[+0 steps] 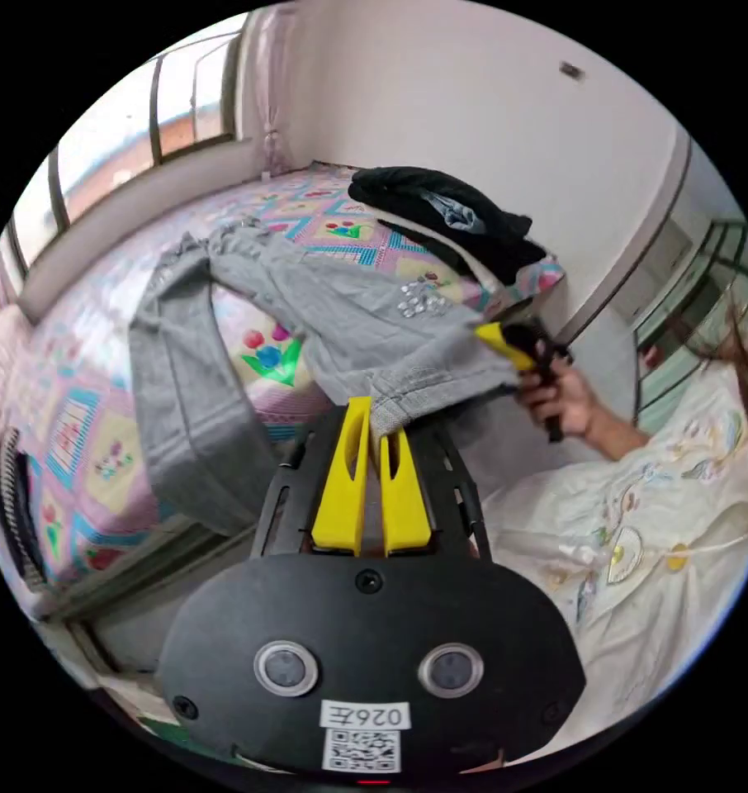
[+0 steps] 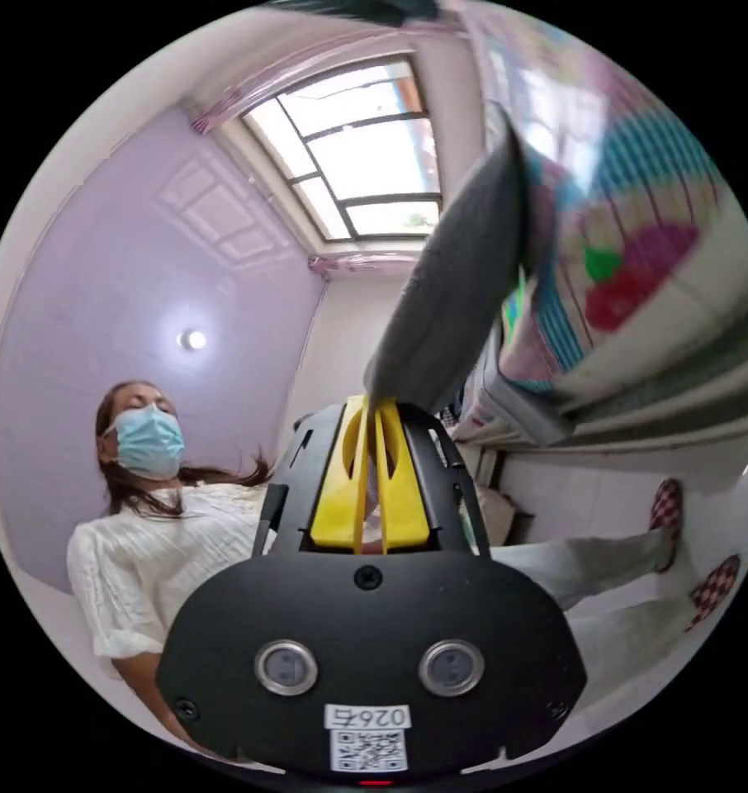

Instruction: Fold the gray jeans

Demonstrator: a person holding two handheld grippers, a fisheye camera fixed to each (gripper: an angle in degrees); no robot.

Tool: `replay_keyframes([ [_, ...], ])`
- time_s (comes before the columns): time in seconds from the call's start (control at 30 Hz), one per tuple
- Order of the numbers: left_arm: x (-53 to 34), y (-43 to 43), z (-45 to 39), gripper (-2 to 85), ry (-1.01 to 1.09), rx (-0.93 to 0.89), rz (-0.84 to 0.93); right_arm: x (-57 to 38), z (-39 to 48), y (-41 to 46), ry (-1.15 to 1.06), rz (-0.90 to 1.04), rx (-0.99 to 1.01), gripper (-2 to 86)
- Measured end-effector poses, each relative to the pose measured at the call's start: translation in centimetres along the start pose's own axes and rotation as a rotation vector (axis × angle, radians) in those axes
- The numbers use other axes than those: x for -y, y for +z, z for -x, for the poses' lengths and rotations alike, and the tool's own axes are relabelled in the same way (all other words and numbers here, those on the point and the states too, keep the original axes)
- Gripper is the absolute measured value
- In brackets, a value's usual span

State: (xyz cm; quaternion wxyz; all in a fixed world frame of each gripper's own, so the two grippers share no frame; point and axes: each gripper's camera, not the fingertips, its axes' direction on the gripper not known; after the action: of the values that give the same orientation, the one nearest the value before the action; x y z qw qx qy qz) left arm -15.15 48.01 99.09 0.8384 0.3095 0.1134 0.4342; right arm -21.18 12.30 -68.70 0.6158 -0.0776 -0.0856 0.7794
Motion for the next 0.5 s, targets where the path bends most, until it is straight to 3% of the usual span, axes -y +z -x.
replay_keyframes([
  [0.1, -0.6, 2.7, -4.2, -0.8, 0.144, 0.009, 0.108, 1.9, 6.4, 1.2, -0.097, 0.187, -0.405, -1.4],
  [0.13, -0.7, 3.9, -4.8, -0.8, 0.159, -0.008, 0.154, 2.3, 6.0, 2.3, -0.077, 0.301, -0.598, -1.4],
  [0.2, -1.3, 8.8, -7.5, -0.8, 0.22, -0.032, 0.321, 2.3, 2.6, 2.7, 0.043, 0.396, -0.736, -1.4],
  [0.33, -1.4, 12.2, -9.7, -0.7, 0.347, -0.003, 0.434, 1.0, -2.6, 0.7, 0.224, 0.309, -0.578, -1.0],
  [0.5, -1.7, 12.0, -8.7, 1.3, 0.243, -0.093, 0.45, -1.7, -5.4, 0.6, 0.303, 0.234, -0.518, -1.2],
])
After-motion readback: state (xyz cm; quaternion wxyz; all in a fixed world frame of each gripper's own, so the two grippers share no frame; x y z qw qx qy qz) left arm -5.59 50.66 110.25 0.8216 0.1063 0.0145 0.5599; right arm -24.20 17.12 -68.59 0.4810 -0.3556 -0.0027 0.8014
